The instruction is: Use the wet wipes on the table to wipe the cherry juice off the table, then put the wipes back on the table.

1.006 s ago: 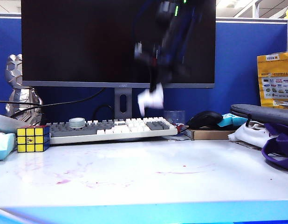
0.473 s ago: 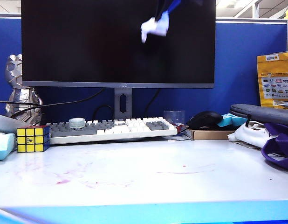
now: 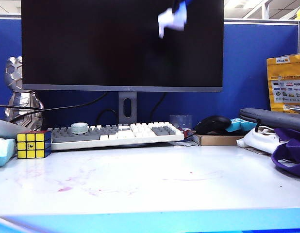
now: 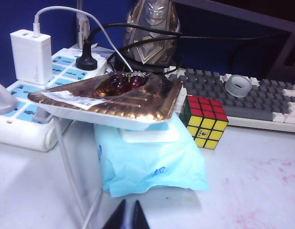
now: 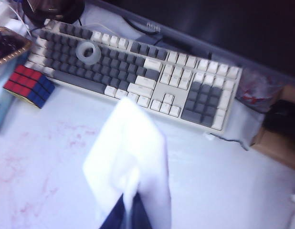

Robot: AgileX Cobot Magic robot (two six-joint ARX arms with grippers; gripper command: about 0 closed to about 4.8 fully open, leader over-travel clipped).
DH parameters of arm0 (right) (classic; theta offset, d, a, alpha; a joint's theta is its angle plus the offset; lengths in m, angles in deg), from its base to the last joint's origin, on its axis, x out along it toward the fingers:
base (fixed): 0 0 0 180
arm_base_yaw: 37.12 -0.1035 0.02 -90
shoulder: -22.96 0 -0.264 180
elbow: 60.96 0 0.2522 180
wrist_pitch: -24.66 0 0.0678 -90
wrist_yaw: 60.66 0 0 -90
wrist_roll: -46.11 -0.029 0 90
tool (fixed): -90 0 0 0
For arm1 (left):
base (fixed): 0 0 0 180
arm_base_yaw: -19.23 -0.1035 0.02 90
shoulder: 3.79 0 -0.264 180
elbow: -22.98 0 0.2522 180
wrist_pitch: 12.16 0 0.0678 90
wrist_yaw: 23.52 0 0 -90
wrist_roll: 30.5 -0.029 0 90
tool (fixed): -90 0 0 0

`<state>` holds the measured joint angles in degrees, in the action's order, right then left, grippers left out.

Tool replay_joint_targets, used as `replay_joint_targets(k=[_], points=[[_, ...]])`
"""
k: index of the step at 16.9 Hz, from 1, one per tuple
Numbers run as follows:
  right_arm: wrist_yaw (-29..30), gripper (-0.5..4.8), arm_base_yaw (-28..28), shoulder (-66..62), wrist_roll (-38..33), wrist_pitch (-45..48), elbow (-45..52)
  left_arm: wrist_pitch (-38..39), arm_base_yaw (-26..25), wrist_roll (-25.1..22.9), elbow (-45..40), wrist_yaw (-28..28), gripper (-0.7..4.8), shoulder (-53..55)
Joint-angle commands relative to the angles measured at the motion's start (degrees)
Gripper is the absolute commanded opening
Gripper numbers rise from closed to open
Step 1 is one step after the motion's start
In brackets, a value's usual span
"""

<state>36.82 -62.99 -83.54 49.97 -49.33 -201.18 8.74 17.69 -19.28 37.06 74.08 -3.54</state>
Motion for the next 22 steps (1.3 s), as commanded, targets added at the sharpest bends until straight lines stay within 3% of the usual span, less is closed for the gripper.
replay_joint_targets(k=[1,4,12,18,21,22], points=[[-0.4,-0.01,-0.1,8.0,-0.9,10.7,17.0,-0.3,0.0,-0.2,0.0,-0.1,0.28,-0.2],[-0.3,-0.01,-0.1,13.6,-0.9,12.7,34.1,-0.3,0.0,-0.3,0.0,-0.1,0.28,-0.2],[-1.2,-0.01,0.0,12.6,-0.4,20.1,57.7,-0.3,0.0,-0.3,0.0,-0.1,0.28,-0.2],[-3.0,-0.01,0.0,3.6,-0.9,26.6,58.9,-0.3,0.0,-0.2,0.0,-0.1,0.28,-0.2],[-12.5,-0.01,0.0,0.2,-3.1,26.4,58.9,-0.3,0.0,-0.2,0.0,-0.1,0.28,-0.2],[-11.6,-0.01,0.1,-0.6,-3.5,26.2,58.9,-0.3,0.0,-0.3,0.0,-0.1,0.28,-0.2]])
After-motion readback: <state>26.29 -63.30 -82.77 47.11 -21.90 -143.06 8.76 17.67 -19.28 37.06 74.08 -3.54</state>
